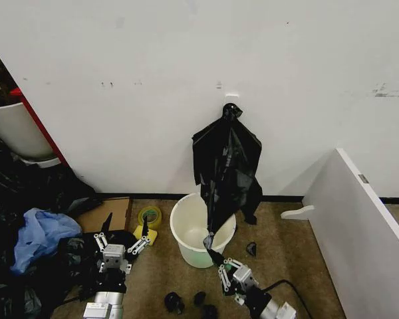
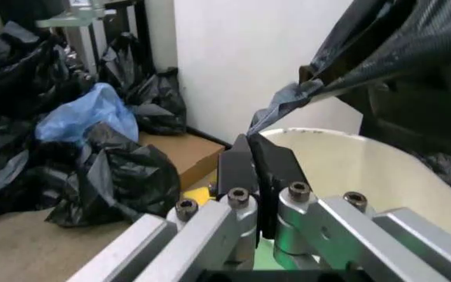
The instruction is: Place the garbage bag over the trash bin.
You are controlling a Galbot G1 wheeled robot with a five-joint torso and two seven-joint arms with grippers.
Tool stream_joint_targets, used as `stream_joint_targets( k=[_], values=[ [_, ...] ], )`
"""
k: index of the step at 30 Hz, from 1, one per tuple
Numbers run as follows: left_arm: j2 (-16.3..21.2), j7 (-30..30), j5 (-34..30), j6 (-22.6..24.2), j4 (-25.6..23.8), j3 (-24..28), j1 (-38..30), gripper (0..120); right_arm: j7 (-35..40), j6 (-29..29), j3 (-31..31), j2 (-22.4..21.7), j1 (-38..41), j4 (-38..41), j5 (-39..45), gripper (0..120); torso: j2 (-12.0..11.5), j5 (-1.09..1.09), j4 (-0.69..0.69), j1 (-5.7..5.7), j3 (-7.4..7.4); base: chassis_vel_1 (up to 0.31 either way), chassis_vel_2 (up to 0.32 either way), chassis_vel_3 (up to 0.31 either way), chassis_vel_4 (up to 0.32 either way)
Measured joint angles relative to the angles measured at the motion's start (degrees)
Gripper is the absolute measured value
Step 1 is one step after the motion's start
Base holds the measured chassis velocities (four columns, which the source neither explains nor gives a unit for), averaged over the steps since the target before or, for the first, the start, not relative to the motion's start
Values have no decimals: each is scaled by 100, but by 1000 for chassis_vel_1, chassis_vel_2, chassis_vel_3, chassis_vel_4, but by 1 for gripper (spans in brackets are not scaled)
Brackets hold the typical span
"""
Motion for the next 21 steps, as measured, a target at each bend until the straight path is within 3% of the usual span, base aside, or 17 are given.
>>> stream_joint_targets(
  k=[6, 9, 11, 14, 15, 18, 21],
  values=[
    [103, -4, -57, 64, -13, 58, -54, 98, 209, -50, -1, 35, 227, -26, 145, 0, 0, 0, 1, 1, 0, 0, 0, 0, 0],
    [408, 38, -247, 238, -200, 191, -187, 98, 402, -170, 75, 84, 455, 7, 358, 0, 0, 0, 2, 1, 1, 0, 0, 0, 0],
    [819, 111, -537, 460, -389, 351, -384, 98, 631, -299, 122, 121, 595, 61, 499, 0, 0, -1, 2, 1, 1, 0, 0, 0, 0],
    [1736, 197, -1266, 891, -692, 615, -855, 98, 818, -410, 208, 203, 726, 116, 508, 0, 0, -2, 0, 1, 1, 0, 0, 0, 0],
    [1736, 197, -1266, 891, -692, 615, -855, 98, 818, -410, 208, 203, 726, 116, 508, 0, 0, -2, 0, 1, 1, 0, 0, 0, 0],
    [2635, 247, -2114, 1339, -972, 822, -1412, 98, 863, -443, 180, 283, 852, 120, 320, 0, 0, -1, 2, 1, 1, 0, 0, 0, 0],
    [3515, 276, -2933, 1823, -1121, 1298, -2382, 98, 889, -426, 149, 439, 864, 60, 87, 0, 0, -2, -1, 1, 1, 0, 0, 0, 0]
  ],
)
